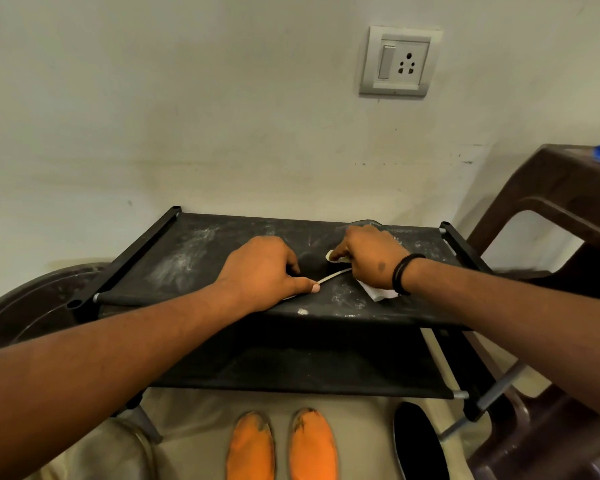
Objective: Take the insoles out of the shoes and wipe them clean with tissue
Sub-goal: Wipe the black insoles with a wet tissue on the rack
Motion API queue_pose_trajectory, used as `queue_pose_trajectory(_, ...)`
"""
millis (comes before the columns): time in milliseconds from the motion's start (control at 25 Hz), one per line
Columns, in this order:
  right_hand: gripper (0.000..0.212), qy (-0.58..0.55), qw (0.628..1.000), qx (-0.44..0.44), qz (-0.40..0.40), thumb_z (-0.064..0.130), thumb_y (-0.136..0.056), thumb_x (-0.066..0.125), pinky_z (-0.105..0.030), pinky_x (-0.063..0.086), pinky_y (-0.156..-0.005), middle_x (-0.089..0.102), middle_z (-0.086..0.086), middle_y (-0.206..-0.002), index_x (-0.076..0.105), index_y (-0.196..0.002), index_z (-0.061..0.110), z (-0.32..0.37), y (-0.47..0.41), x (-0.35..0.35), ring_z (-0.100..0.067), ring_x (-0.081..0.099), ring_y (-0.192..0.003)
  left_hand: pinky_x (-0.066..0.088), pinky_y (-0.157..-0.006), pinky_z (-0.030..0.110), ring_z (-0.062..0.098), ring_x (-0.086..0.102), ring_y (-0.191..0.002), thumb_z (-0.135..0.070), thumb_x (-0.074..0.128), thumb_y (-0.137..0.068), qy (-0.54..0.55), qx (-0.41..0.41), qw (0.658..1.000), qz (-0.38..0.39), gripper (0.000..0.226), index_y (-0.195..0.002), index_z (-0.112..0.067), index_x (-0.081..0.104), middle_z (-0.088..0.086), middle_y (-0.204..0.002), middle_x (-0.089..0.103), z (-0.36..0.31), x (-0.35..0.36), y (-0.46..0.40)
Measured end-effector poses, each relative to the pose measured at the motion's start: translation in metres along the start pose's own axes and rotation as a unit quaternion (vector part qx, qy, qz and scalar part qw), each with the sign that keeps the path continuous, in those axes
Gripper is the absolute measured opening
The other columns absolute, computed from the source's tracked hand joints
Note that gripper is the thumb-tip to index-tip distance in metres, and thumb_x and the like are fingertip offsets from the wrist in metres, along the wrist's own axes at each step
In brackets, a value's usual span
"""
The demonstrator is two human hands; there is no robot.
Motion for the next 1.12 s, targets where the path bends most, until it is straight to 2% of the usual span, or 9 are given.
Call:
queue_pose_trajectory(160,0.033,-0.089,0.994,-0.044,0.046,0.007,-0.096,0.055,-0.021,0.043,-0.086,0.067,0.001,-0.120,0.069,-0.123,0.018,0.003,0.008,0.003,-0.012,0.060,-0.105,0.055,-0.076,0.029,0.008,0.061,-0.102,-0.071,0.070,-0.075,0.003,0.015,1.000,-0.009,0.051,-0.107,-0.033,0.077,-0.012,-0.104,0.071,-0.002,0.000,0.000)
queue_pose_trajectory(280,0.031,-0.057,0.998,-0.003,0.005,0.010,-0.095,0.058,-0.031,0.051,-0.093,0.068,0.002,-0.122,0.071,-0.120,0.024,-0.012,0.003,0.000,-0.017,0.063,-0.110,0.054,-0.086,0.036,0.014,0.056,-0.112,-0.068,0.068,-0.078,-0.007,0.024,1.000,0.002,0.046,-0.109,-0.035,0.076,-0.011,-0.109,0.070,-0.008,0.000,-0.001)
queue_pose_trajectory(400,0.033,-0.093,0.994,-0.029,0.039,0.003,-0.094,0.057,-0.022,0.047,-0.090,0.069,0.000,-0.118,0.072,-0.119,0.018,-0.008,0.007,0.001,-0.015,0.063,-0.110,0.051,-0.094,0.044,0.019,0.057,-0.111,-0.068,0.065,-0.080,-0.009,0.024,1.000,0.008,0.041,-0.102,-0.036,0.079,-0.009,-0.101,0.071,-0.017,0.002,-0.003)
queue_pose_trajectory(480,0.032,-0.079,0.996,-0.030,0.030,0.006,-0.094,0.056,-0.024,0.048,-0.090,0.068,0.001,-0.118,0.072,-0.118,0.020,-0.010,0.009,-0.001,-0.015,0.062,-0.109,0.052,-0.094,0.047,0.021,0.061,-0.108,-0.065,0.064,-0.082,0.013,0.019,1.000,0.006,0.037,-0.099,-0.036,0.079,-0.010,-0.098,0.073,-0.022,0.004,-0.008)
queue_pose_trajectory(600,0.030,-0.028,1.000,0.002,0.006,0.012,-0.096,0.057,-0.028,0.049,-0.088,0.068,0.001,-0.119,0.072,-0.118,0.024,-0.023,0.007,-0.005,-0.016,0.062,-0.107,0.051,-0.096,0.050,0.024,0.060,-0.113,-0.059,0.065,-0.083,0.015,0.007,1.000,0.012,0.032,-0.102,-0.036,0.078,-0.007,-0.106,0.072,-0.026,0.010,-0.014)
queue_pose_trajectory(720,0.032,-0.066,0.997,-0.031,0.040,0.007,-0.094,0.052,-0.025,0.048,-0.088,0.069,0.002,-0.116,0.073,-0.115,0.021,-0.016,0.012,-0.003,-0.008,0.060,-0.100,0.050,-0.095,0.044,0.020,0.057,-0.111,-0.058,0.068,-0.083,0.013,0.003,1.000,0.003,0.031,-0.104,-0.036,0.076,-0.002,-0.112,0.064,-0.024,0.014,-0.015)
queue_pose_trajectory(880,0.031,-0.018,1.000,0.019,0.012,0.015,-0.093,0.052,-0.036,0.054,-0.089,0.071,0.003,-0.113,0.075,-0.111,0.022,-0.031,0.008,-0.006,-0.019,0.064,-0.100,0.050,-0.090,0.034,0.016,0.060,-0.105,-0.053,0.069,-0.086,0.023,0.026,0.999,-0.008,0.031,-0.105,-0.030,0.077,-0.004,-0.104,0.069,-0.026,0.013,-0.013)
queue_pose_trajectory(1000,0.026,-0.055,0.998,-0.008,0.036,0.016,-0.094,0.054,-0.029,0.051,-0.087,0.068,0.007,-0.106,0.075,-0.111,0.017,-0.019,0.015,-0.002,-0.014,0.062,-0.096,0.050,-0.092,0.037,0.017,0.061,-0.106,-0.051,0.067,-0.088,0.022,0.030,0.999,-0.003,0.031,-0.107,-0.030,0.078,-0.006,-0.104,0.072,-0.026,0.011,-0.011)
queue_pose_trajectory(1120,0.028,-0.036,0.998,0.038,-0.016,0.012,-0.093,0.054,-0.036,0.054,-0.092,0.072,0.003,-0.113,0.075,-0.109,0.020,-0.029,0.006,0.000,-0.018,0.065,-0.101,0.050,-0.095,0.037,0.017,0.062,-0.105,-0.049,0.067,-0.088,0.026,0.028,0.999,0.002,0.029,-0.106,-0.029,0.078,-0.007,-0.104,0.073,-0.026,0.010,-0.011)
Point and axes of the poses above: each hand's wrist, its own y-axis away from the middle knuckle, its own x-axis out of the palm, z = x × y, the point moved 3 cm from there along -y, towards the middle knuckle
